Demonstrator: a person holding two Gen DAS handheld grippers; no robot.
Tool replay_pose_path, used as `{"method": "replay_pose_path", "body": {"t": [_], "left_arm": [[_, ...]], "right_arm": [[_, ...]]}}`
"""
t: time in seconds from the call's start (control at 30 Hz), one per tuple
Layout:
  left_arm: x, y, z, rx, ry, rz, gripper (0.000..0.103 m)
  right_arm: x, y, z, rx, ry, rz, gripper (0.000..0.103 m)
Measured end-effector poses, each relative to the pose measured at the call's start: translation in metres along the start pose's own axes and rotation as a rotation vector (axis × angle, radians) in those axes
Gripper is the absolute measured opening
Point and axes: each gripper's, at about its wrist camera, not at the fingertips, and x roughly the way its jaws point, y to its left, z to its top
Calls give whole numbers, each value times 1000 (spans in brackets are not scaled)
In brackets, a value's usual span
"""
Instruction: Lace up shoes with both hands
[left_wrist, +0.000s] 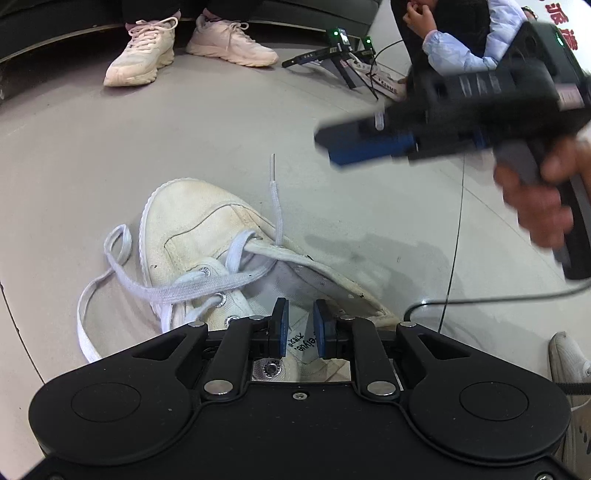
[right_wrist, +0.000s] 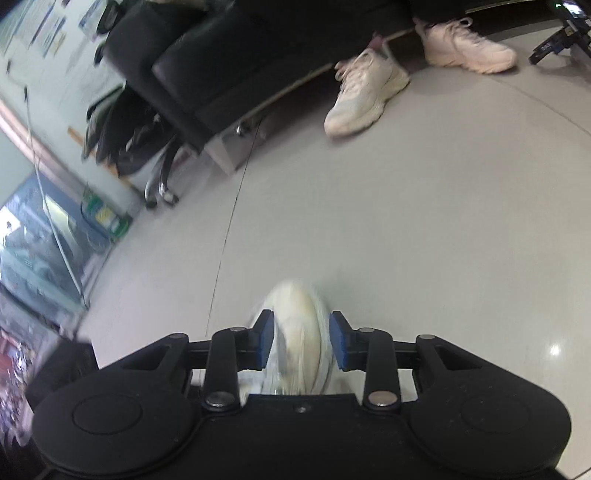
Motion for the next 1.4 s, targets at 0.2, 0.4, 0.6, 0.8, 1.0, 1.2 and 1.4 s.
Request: {"method": "replay_pose_path", "body": {"t": [0.2,0.4,0.6,0.8,1.0,1.2,1.4], "left_arm": [[0,-1,-1,5,0,3,14],[-4,-4,-6,-3,-7,7,15],[-6,-5,-7,-6,-8,7,15],[-7,-5,-8,-22,-11,3,15],[-7,-3,-9,-38,-13,-6,15],[-7,0,-9,-61,-13,-16,15],[-8,1,-8,-72,-9,-20,15]], "right_arm": [[41,25,-6,-126,52,-64,9],[43,75,-17,-544,60,-246,1],[38,100,-52,-1231,90,-483,1],[6,61,-19,-1488,169,-757,1],[-57,26,45,-1543,225,-1054,1],[-94,-2,66,-1561,283,-1216,1],[-120,-13,63,-1502,310,-1311,1]]}}
